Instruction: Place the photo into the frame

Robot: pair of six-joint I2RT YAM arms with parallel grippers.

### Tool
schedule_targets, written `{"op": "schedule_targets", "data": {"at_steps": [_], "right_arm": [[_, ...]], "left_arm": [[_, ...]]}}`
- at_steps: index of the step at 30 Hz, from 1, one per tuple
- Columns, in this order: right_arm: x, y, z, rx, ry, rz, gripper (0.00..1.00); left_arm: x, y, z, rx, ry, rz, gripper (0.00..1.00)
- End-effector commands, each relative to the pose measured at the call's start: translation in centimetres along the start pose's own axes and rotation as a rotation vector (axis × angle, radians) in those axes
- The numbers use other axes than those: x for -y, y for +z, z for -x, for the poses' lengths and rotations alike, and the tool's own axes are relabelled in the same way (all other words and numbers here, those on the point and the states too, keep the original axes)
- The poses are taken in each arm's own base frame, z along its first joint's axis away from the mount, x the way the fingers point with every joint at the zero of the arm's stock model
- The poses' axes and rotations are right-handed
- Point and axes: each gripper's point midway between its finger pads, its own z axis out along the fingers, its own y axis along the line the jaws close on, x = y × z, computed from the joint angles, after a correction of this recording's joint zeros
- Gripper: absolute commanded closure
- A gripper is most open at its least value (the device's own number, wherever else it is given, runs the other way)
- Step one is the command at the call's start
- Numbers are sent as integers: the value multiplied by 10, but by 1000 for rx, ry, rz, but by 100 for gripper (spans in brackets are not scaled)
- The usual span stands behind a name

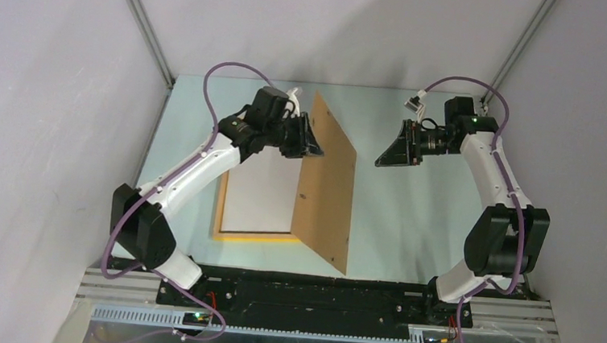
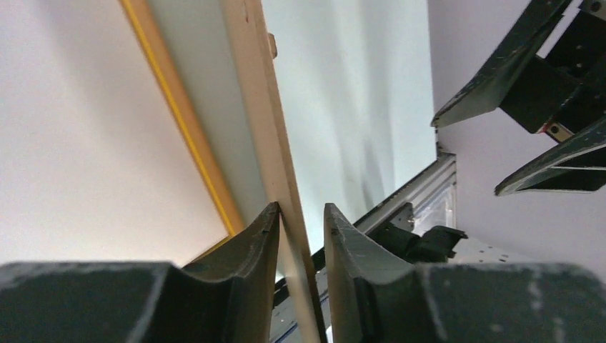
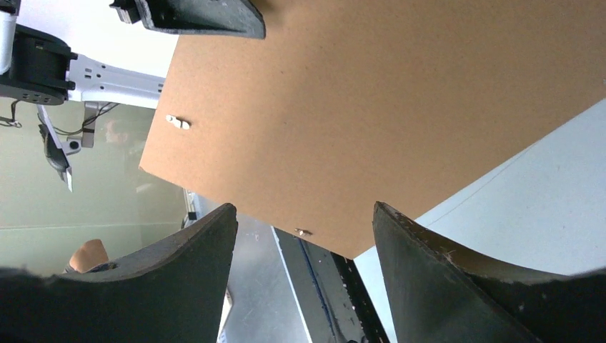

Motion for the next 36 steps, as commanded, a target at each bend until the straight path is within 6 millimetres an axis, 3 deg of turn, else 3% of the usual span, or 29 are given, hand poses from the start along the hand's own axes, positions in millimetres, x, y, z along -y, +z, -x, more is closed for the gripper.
{"op": "schedule_targets", "data": {"at_steps": [1, 9, 15, 21, 23, 29, 36], "right_arm": [[15, -1, -4, -1, -17, -20, 26], [40, -4, -14, -6, 39, -39, 26], [48, -2, -21, -13, 52, -45, 27], [58, 4, -30, -20, 76, -34, 27], [60, 5, -31, -17, 81, -26, 27], [60, 8, -28, -10, 77, -26, 28], [53, 5, -21, 14, 42, -51, 28]], "left_arm": [[-8, -28, 15, 88, 57, 18, 71], [-52, -30, 10, 65, 40, 82, 98], [-81, -22, 7, -6, 4, 52, 100], [-86, -24, 11, 5, 5, -76, 100], [-77, -31, 11, 6, 4, -154, 100], [-59, -61, 22, 98, 37, -301, 100], [-66, -94, 42, 213, -15, -383, 100]]}}
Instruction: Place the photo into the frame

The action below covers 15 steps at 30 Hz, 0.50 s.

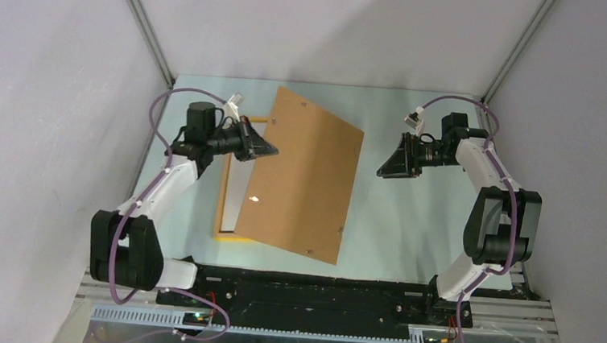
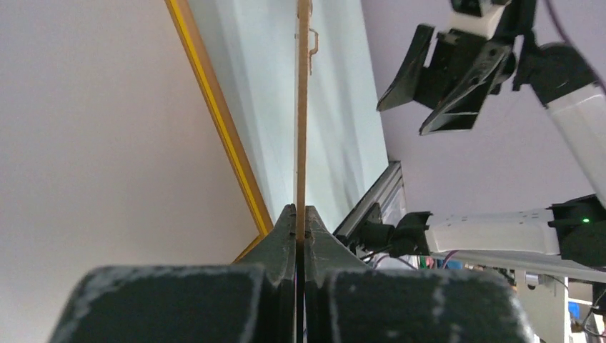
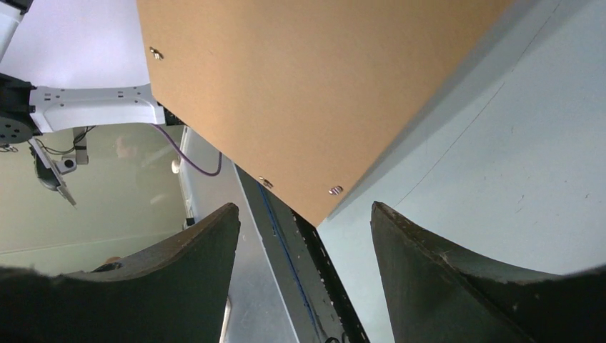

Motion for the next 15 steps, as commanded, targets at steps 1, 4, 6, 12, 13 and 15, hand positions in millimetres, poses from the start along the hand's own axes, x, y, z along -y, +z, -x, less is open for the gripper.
{"op": "schedule_targets", "data": {"at_steps": [1, 4, 6, 12, 13, 15], "right_arm": [[-12, -4, 9, 37, -61, -14, 28], [-17, -6, 12, 49, -89, -34, 28], [-19, -6, 14, 57, -104, -48, 29], [-31, -3, 22, 78, -136, -78, 28], [-34, -2, 23, 78, -143, -78, 28], [-37, -1, 28, 91, -161, -82, 29]], "left_arm": [[43, -32, 28, 109, 86, -174, 100], [37, -43, 33, 145, 70, -171, 100], [37, -49, 34, 155, 59, -178, 100], [30, -74, 48, 204, 33, -180, 100], [27, -78, 50, 212, 21, -175, 100], [23, -84, 51, 212, 5, -167, 100]]}}
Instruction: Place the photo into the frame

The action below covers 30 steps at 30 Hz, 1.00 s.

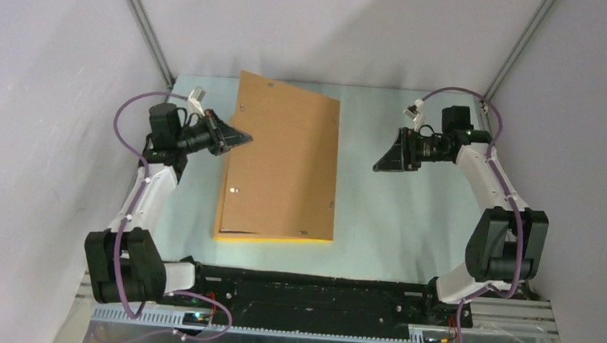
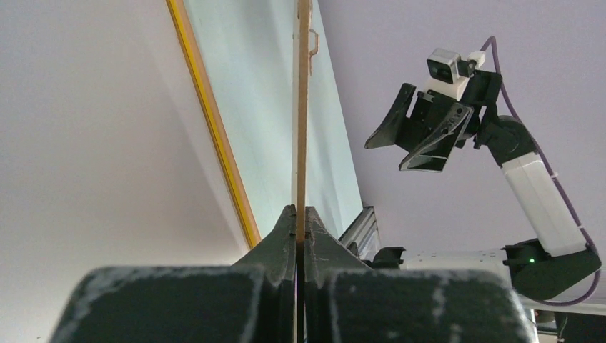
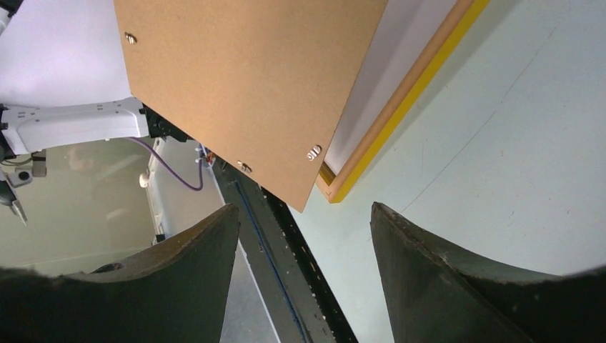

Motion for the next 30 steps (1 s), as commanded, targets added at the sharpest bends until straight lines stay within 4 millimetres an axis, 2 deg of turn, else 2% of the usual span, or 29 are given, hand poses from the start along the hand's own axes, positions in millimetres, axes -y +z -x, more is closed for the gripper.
{"op": "schedule_targets", "data": {"at_steps": [1, 2, 12, 18, 30], "right_arm": [[-14, 1, 16, 47, -58, -23, 29], [-16, 1, 20, 58, -77, -24, 28], [-34, 13, 46, 98, -120, -55, 28], [-45, 23, 63, 116, -139, -71, 28], [-52, 39, 81, 109, -181, -101, 28]], "left_arm": [[30, -21, 8, 4, 34, -94, 100], [23, -25, 8, 2, 24, -71, 100], [4, -45, 20, 42, 15, -15, 100], [0, -54, 20, 64, 44, 48, 100], [-3, -70, 18, 96, 106, 161, 100]]}}
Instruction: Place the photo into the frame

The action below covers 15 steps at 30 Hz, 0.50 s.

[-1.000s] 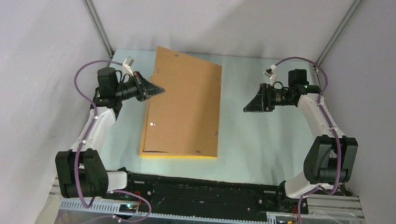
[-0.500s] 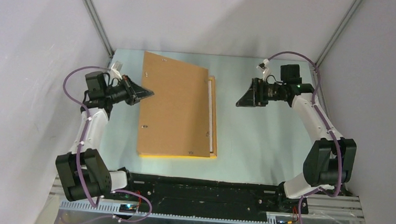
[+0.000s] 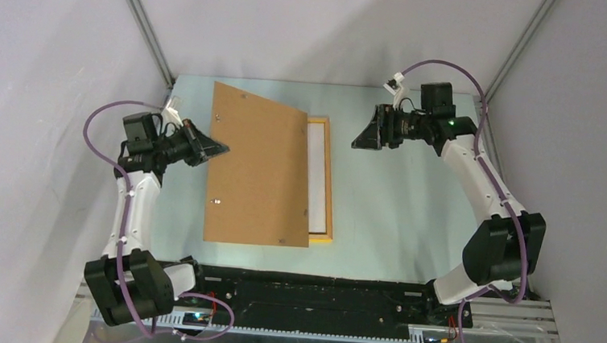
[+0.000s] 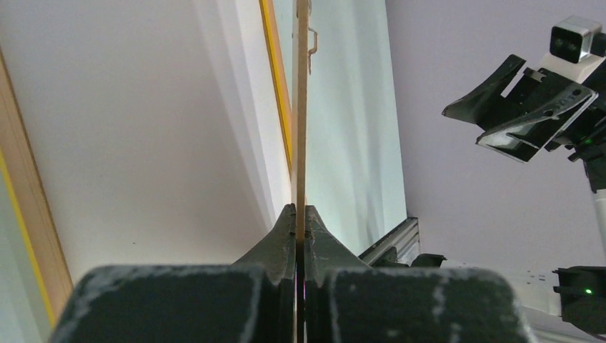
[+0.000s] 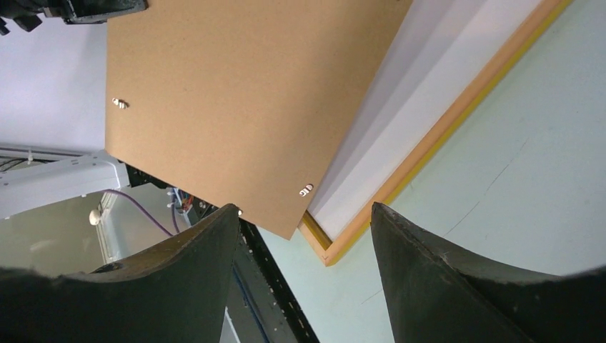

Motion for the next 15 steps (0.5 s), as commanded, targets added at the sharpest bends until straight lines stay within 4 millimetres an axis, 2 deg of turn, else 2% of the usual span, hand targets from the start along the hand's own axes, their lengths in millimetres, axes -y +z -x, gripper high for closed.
{"op": "schedule_targets", "data": {"at_steps": [1, 8, 13, 15], "right_arm": [[-1, 6, 21, 30, -36, -18, 28], [22, 22, 32, 36, -38, -60, 28], [49, 40, 25, 28, 4, -147, 29], [63, 55, 15, -7, 8, -210, 29]], "left_arm": [[23, -15, 17, 47, 82, -29, 100], [20, -14, 25, 50, 65, -23, 100], [11, -9, 30, 39, 30, -12, 100], [9, -7, 30, 28, 15, -18, 100]]}}
